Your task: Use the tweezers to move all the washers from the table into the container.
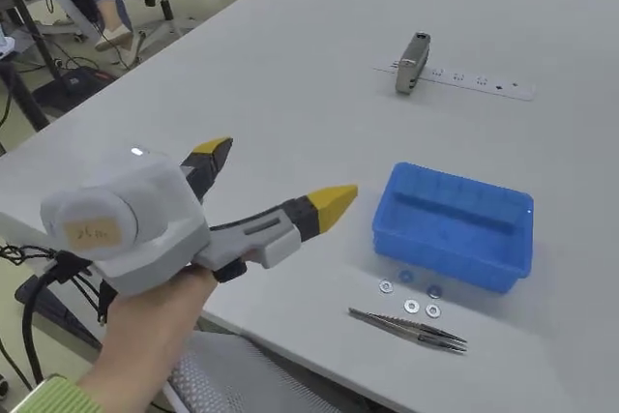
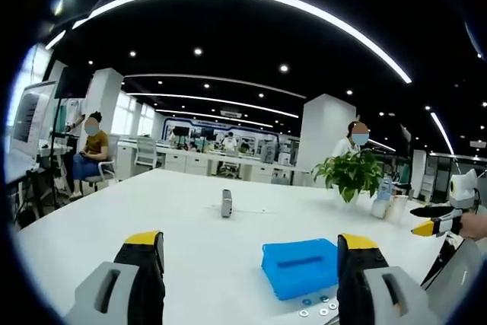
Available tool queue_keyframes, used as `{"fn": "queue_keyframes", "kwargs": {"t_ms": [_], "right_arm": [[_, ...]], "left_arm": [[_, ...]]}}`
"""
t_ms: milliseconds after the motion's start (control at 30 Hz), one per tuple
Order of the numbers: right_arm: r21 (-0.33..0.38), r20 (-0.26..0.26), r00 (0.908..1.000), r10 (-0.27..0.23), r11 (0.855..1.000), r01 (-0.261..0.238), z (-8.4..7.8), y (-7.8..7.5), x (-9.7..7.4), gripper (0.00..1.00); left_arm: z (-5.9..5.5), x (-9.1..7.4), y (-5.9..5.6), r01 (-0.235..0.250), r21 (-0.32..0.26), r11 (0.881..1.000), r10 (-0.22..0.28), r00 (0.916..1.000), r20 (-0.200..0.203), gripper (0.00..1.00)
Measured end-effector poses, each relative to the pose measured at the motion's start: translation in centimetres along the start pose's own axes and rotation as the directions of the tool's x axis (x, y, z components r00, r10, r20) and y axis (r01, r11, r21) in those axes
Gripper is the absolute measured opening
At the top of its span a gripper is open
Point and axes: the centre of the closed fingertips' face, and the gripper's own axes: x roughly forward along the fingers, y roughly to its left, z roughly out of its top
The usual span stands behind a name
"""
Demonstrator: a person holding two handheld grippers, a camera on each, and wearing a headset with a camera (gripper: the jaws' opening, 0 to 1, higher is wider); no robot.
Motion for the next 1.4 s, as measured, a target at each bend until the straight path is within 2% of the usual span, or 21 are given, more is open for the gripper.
{"fn": "queue_keyframes", "kwargs": {"t_ms": [233, 400, 533, 700, 767, 900, 1000, 1233, 1400], "right_arm": [[-0.011, 0.015, 0.9998, -0.01, 1.0, 0.01, 0.3, -0.1, -0.2, 0.88], [-0.009, 0.029, 0.999, -0.035, 0.999, 0.035, 0.5, -0.8, -0.4, 0.86], [-0.023, 0.014, 0.9986, -0.051, 0.998, 0.051, 0.1, -1.2, -0.3, 0.89], [-0.053, -0.015, 0.9989, -0.046, 0.998, 0.045, -0.4, -1.1, -0.2, 0.89], [-0.049, -0.02, 0.9985, -0.05, 0.998, 0.049, -0.5, -1.2, -0.3, 0.89], [-0.029, -0.022, 0.9977, -0.064, 0.998, 0.064, -0.5, -1.7, -0.6, 0.86], [-0.011, -0.012, 0.9975, -0.07, 0.998, 0.07, -0.4, -1.8, -0.7, 0.85], [0.011, -0.015, 0.9983, -0.056, 0.998, 0.056, -0.6, -1.7, -0.6, 0.84], [0.015, -0.028, 0.9985, -0.047, 0.999, 0.047, -0.8, -1.6, -0.4, 0.84]], "left_arm": [[-0.2, 0.0, 0.0, 0.005, -0.003, 1.0, -0.005, 1.0, -0.006, 0.96], [-0.3, 0.0, 0.0, 0.005, 0.008, 1.0, -0.005, 0.9999, -0.014, 0.95], [-0.5, 0.0, -0.1, 0.01, -0.006, 1.0, -0.01, 0.9997, -0.023, 0.95], [-1.1, 0.1, -0.5, 0.025, 0.018, 1.0, -0.024, 0.9976, -0.065, 0.93], [-1.2, 0.1, -0.6, 0.035, 0.018, 0.999, -0.034, 0.9972, -0.067, 0.91], [-0.7, 0.0, -0.6, 0.039, 0.004, 0.999, -0.038, 0.9981, -0.047, 0.9], [-1.2, 0.0, -0.5, 0.03, 0.001, 1.0, -0.03, 0.9972, -0.068, 0.9], [-1.6, 0.2, -0.8, 0.044, 0.006, 0.999, -0.043, 0.9947, -0.094, 0.89], [-1.6, 0.3, -0.8, 0.044, 0.015, 0.999, -0.042, 0.9944, -0.097, 0.89]]}}
